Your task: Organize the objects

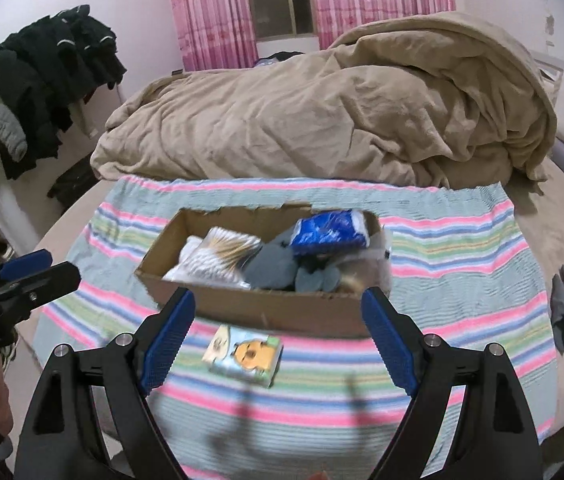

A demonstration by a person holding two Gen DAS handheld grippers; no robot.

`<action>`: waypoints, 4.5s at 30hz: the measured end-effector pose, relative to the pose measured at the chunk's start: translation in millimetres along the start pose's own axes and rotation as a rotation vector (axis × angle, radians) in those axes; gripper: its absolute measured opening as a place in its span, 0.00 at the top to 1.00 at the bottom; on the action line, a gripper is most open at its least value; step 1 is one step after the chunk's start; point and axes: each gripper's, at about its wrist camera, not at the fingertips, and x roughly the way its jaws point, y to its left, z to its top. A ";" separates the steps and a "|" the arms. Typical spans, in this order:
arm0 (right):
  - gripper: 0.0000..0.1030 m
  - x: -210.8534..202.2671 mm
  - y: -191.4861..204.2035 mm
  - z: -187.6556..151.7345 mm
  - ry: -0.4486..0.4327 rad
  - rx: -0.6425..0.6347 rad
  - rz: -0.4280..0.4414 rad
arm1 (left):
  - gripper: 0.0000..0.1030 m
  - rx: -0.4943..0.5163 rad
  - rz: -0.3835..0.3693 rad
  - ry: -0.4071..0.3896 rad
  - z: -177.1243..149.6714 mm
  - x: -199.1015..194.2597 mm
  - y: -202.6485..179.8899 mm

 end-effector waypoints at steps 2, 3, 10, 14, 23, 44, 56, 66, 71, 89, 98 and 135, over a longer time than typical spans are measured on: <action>0.15 0.5 3.3 -5.2 0.010 -0.004 0.002 | 0.14 -0.007 0.003 0.009 -7.0 1.4 3.2; 0.15 1.7 5.0 -8.7 0.016 -0.005 0.004 | 0.14 -0.013 0.005 0.014 -10.3 2.3 5.2; 0.15 24.8 17.4 -27.8 0.085 -0.020 0.025 | 0.14 -0.043 0.022 0.060 -32.5 16.9 19.6; 0.15 44.3 22.6 -37.1 0.143 -0.023 0.040 | 0.14 -0.062 0.022 0.084 -40.5 26.1 28.7; 0.15 92.8 26.7 -48.5 0.254 -0.020 0.048 | 0.14 -0.082 0.033 0.134 -54.2 51.6 44.4; 0.31 64.5 28.2 -28.5 0.182 -0.011 0.072 | 0.14 -0.039 0.044 0.122 -38.7 50.2 39.4; 0.31 81.3 61.5 27.8 0.110 -0.067 0.091 | 0.14 -0.079 0.059 0.078 -12.0 52.6 69.6; 0.31 133.2 90.3 37.6 0.168 -0.099 0.116 | 0.14 -0.110 0.093 0.085 -8.6 69.3 96.4; 0.30 148.4 96.9 32.4 0.184 -0.109 0.107 | 0.14 -0.118 0.110 0.108 -13.7 79.6 103.2; 0.17 104.0 86.0 33.3 0.116 -0.104 0.068 | 0.14 -0.121 0.148 0.098 -16.0 47.0 83.5; 0.17 44.8 56.9 21.3 0.063 -0.075 0.030 | 0.14 -0.052 0.141 0.055 -18.4 9.4 31.7; 0.18 -72.8 12.2 -49.2 -0.004 0.006 0.020 | 0.14 0.027 0.125 -0.032 -54.8 -79.2 -56.5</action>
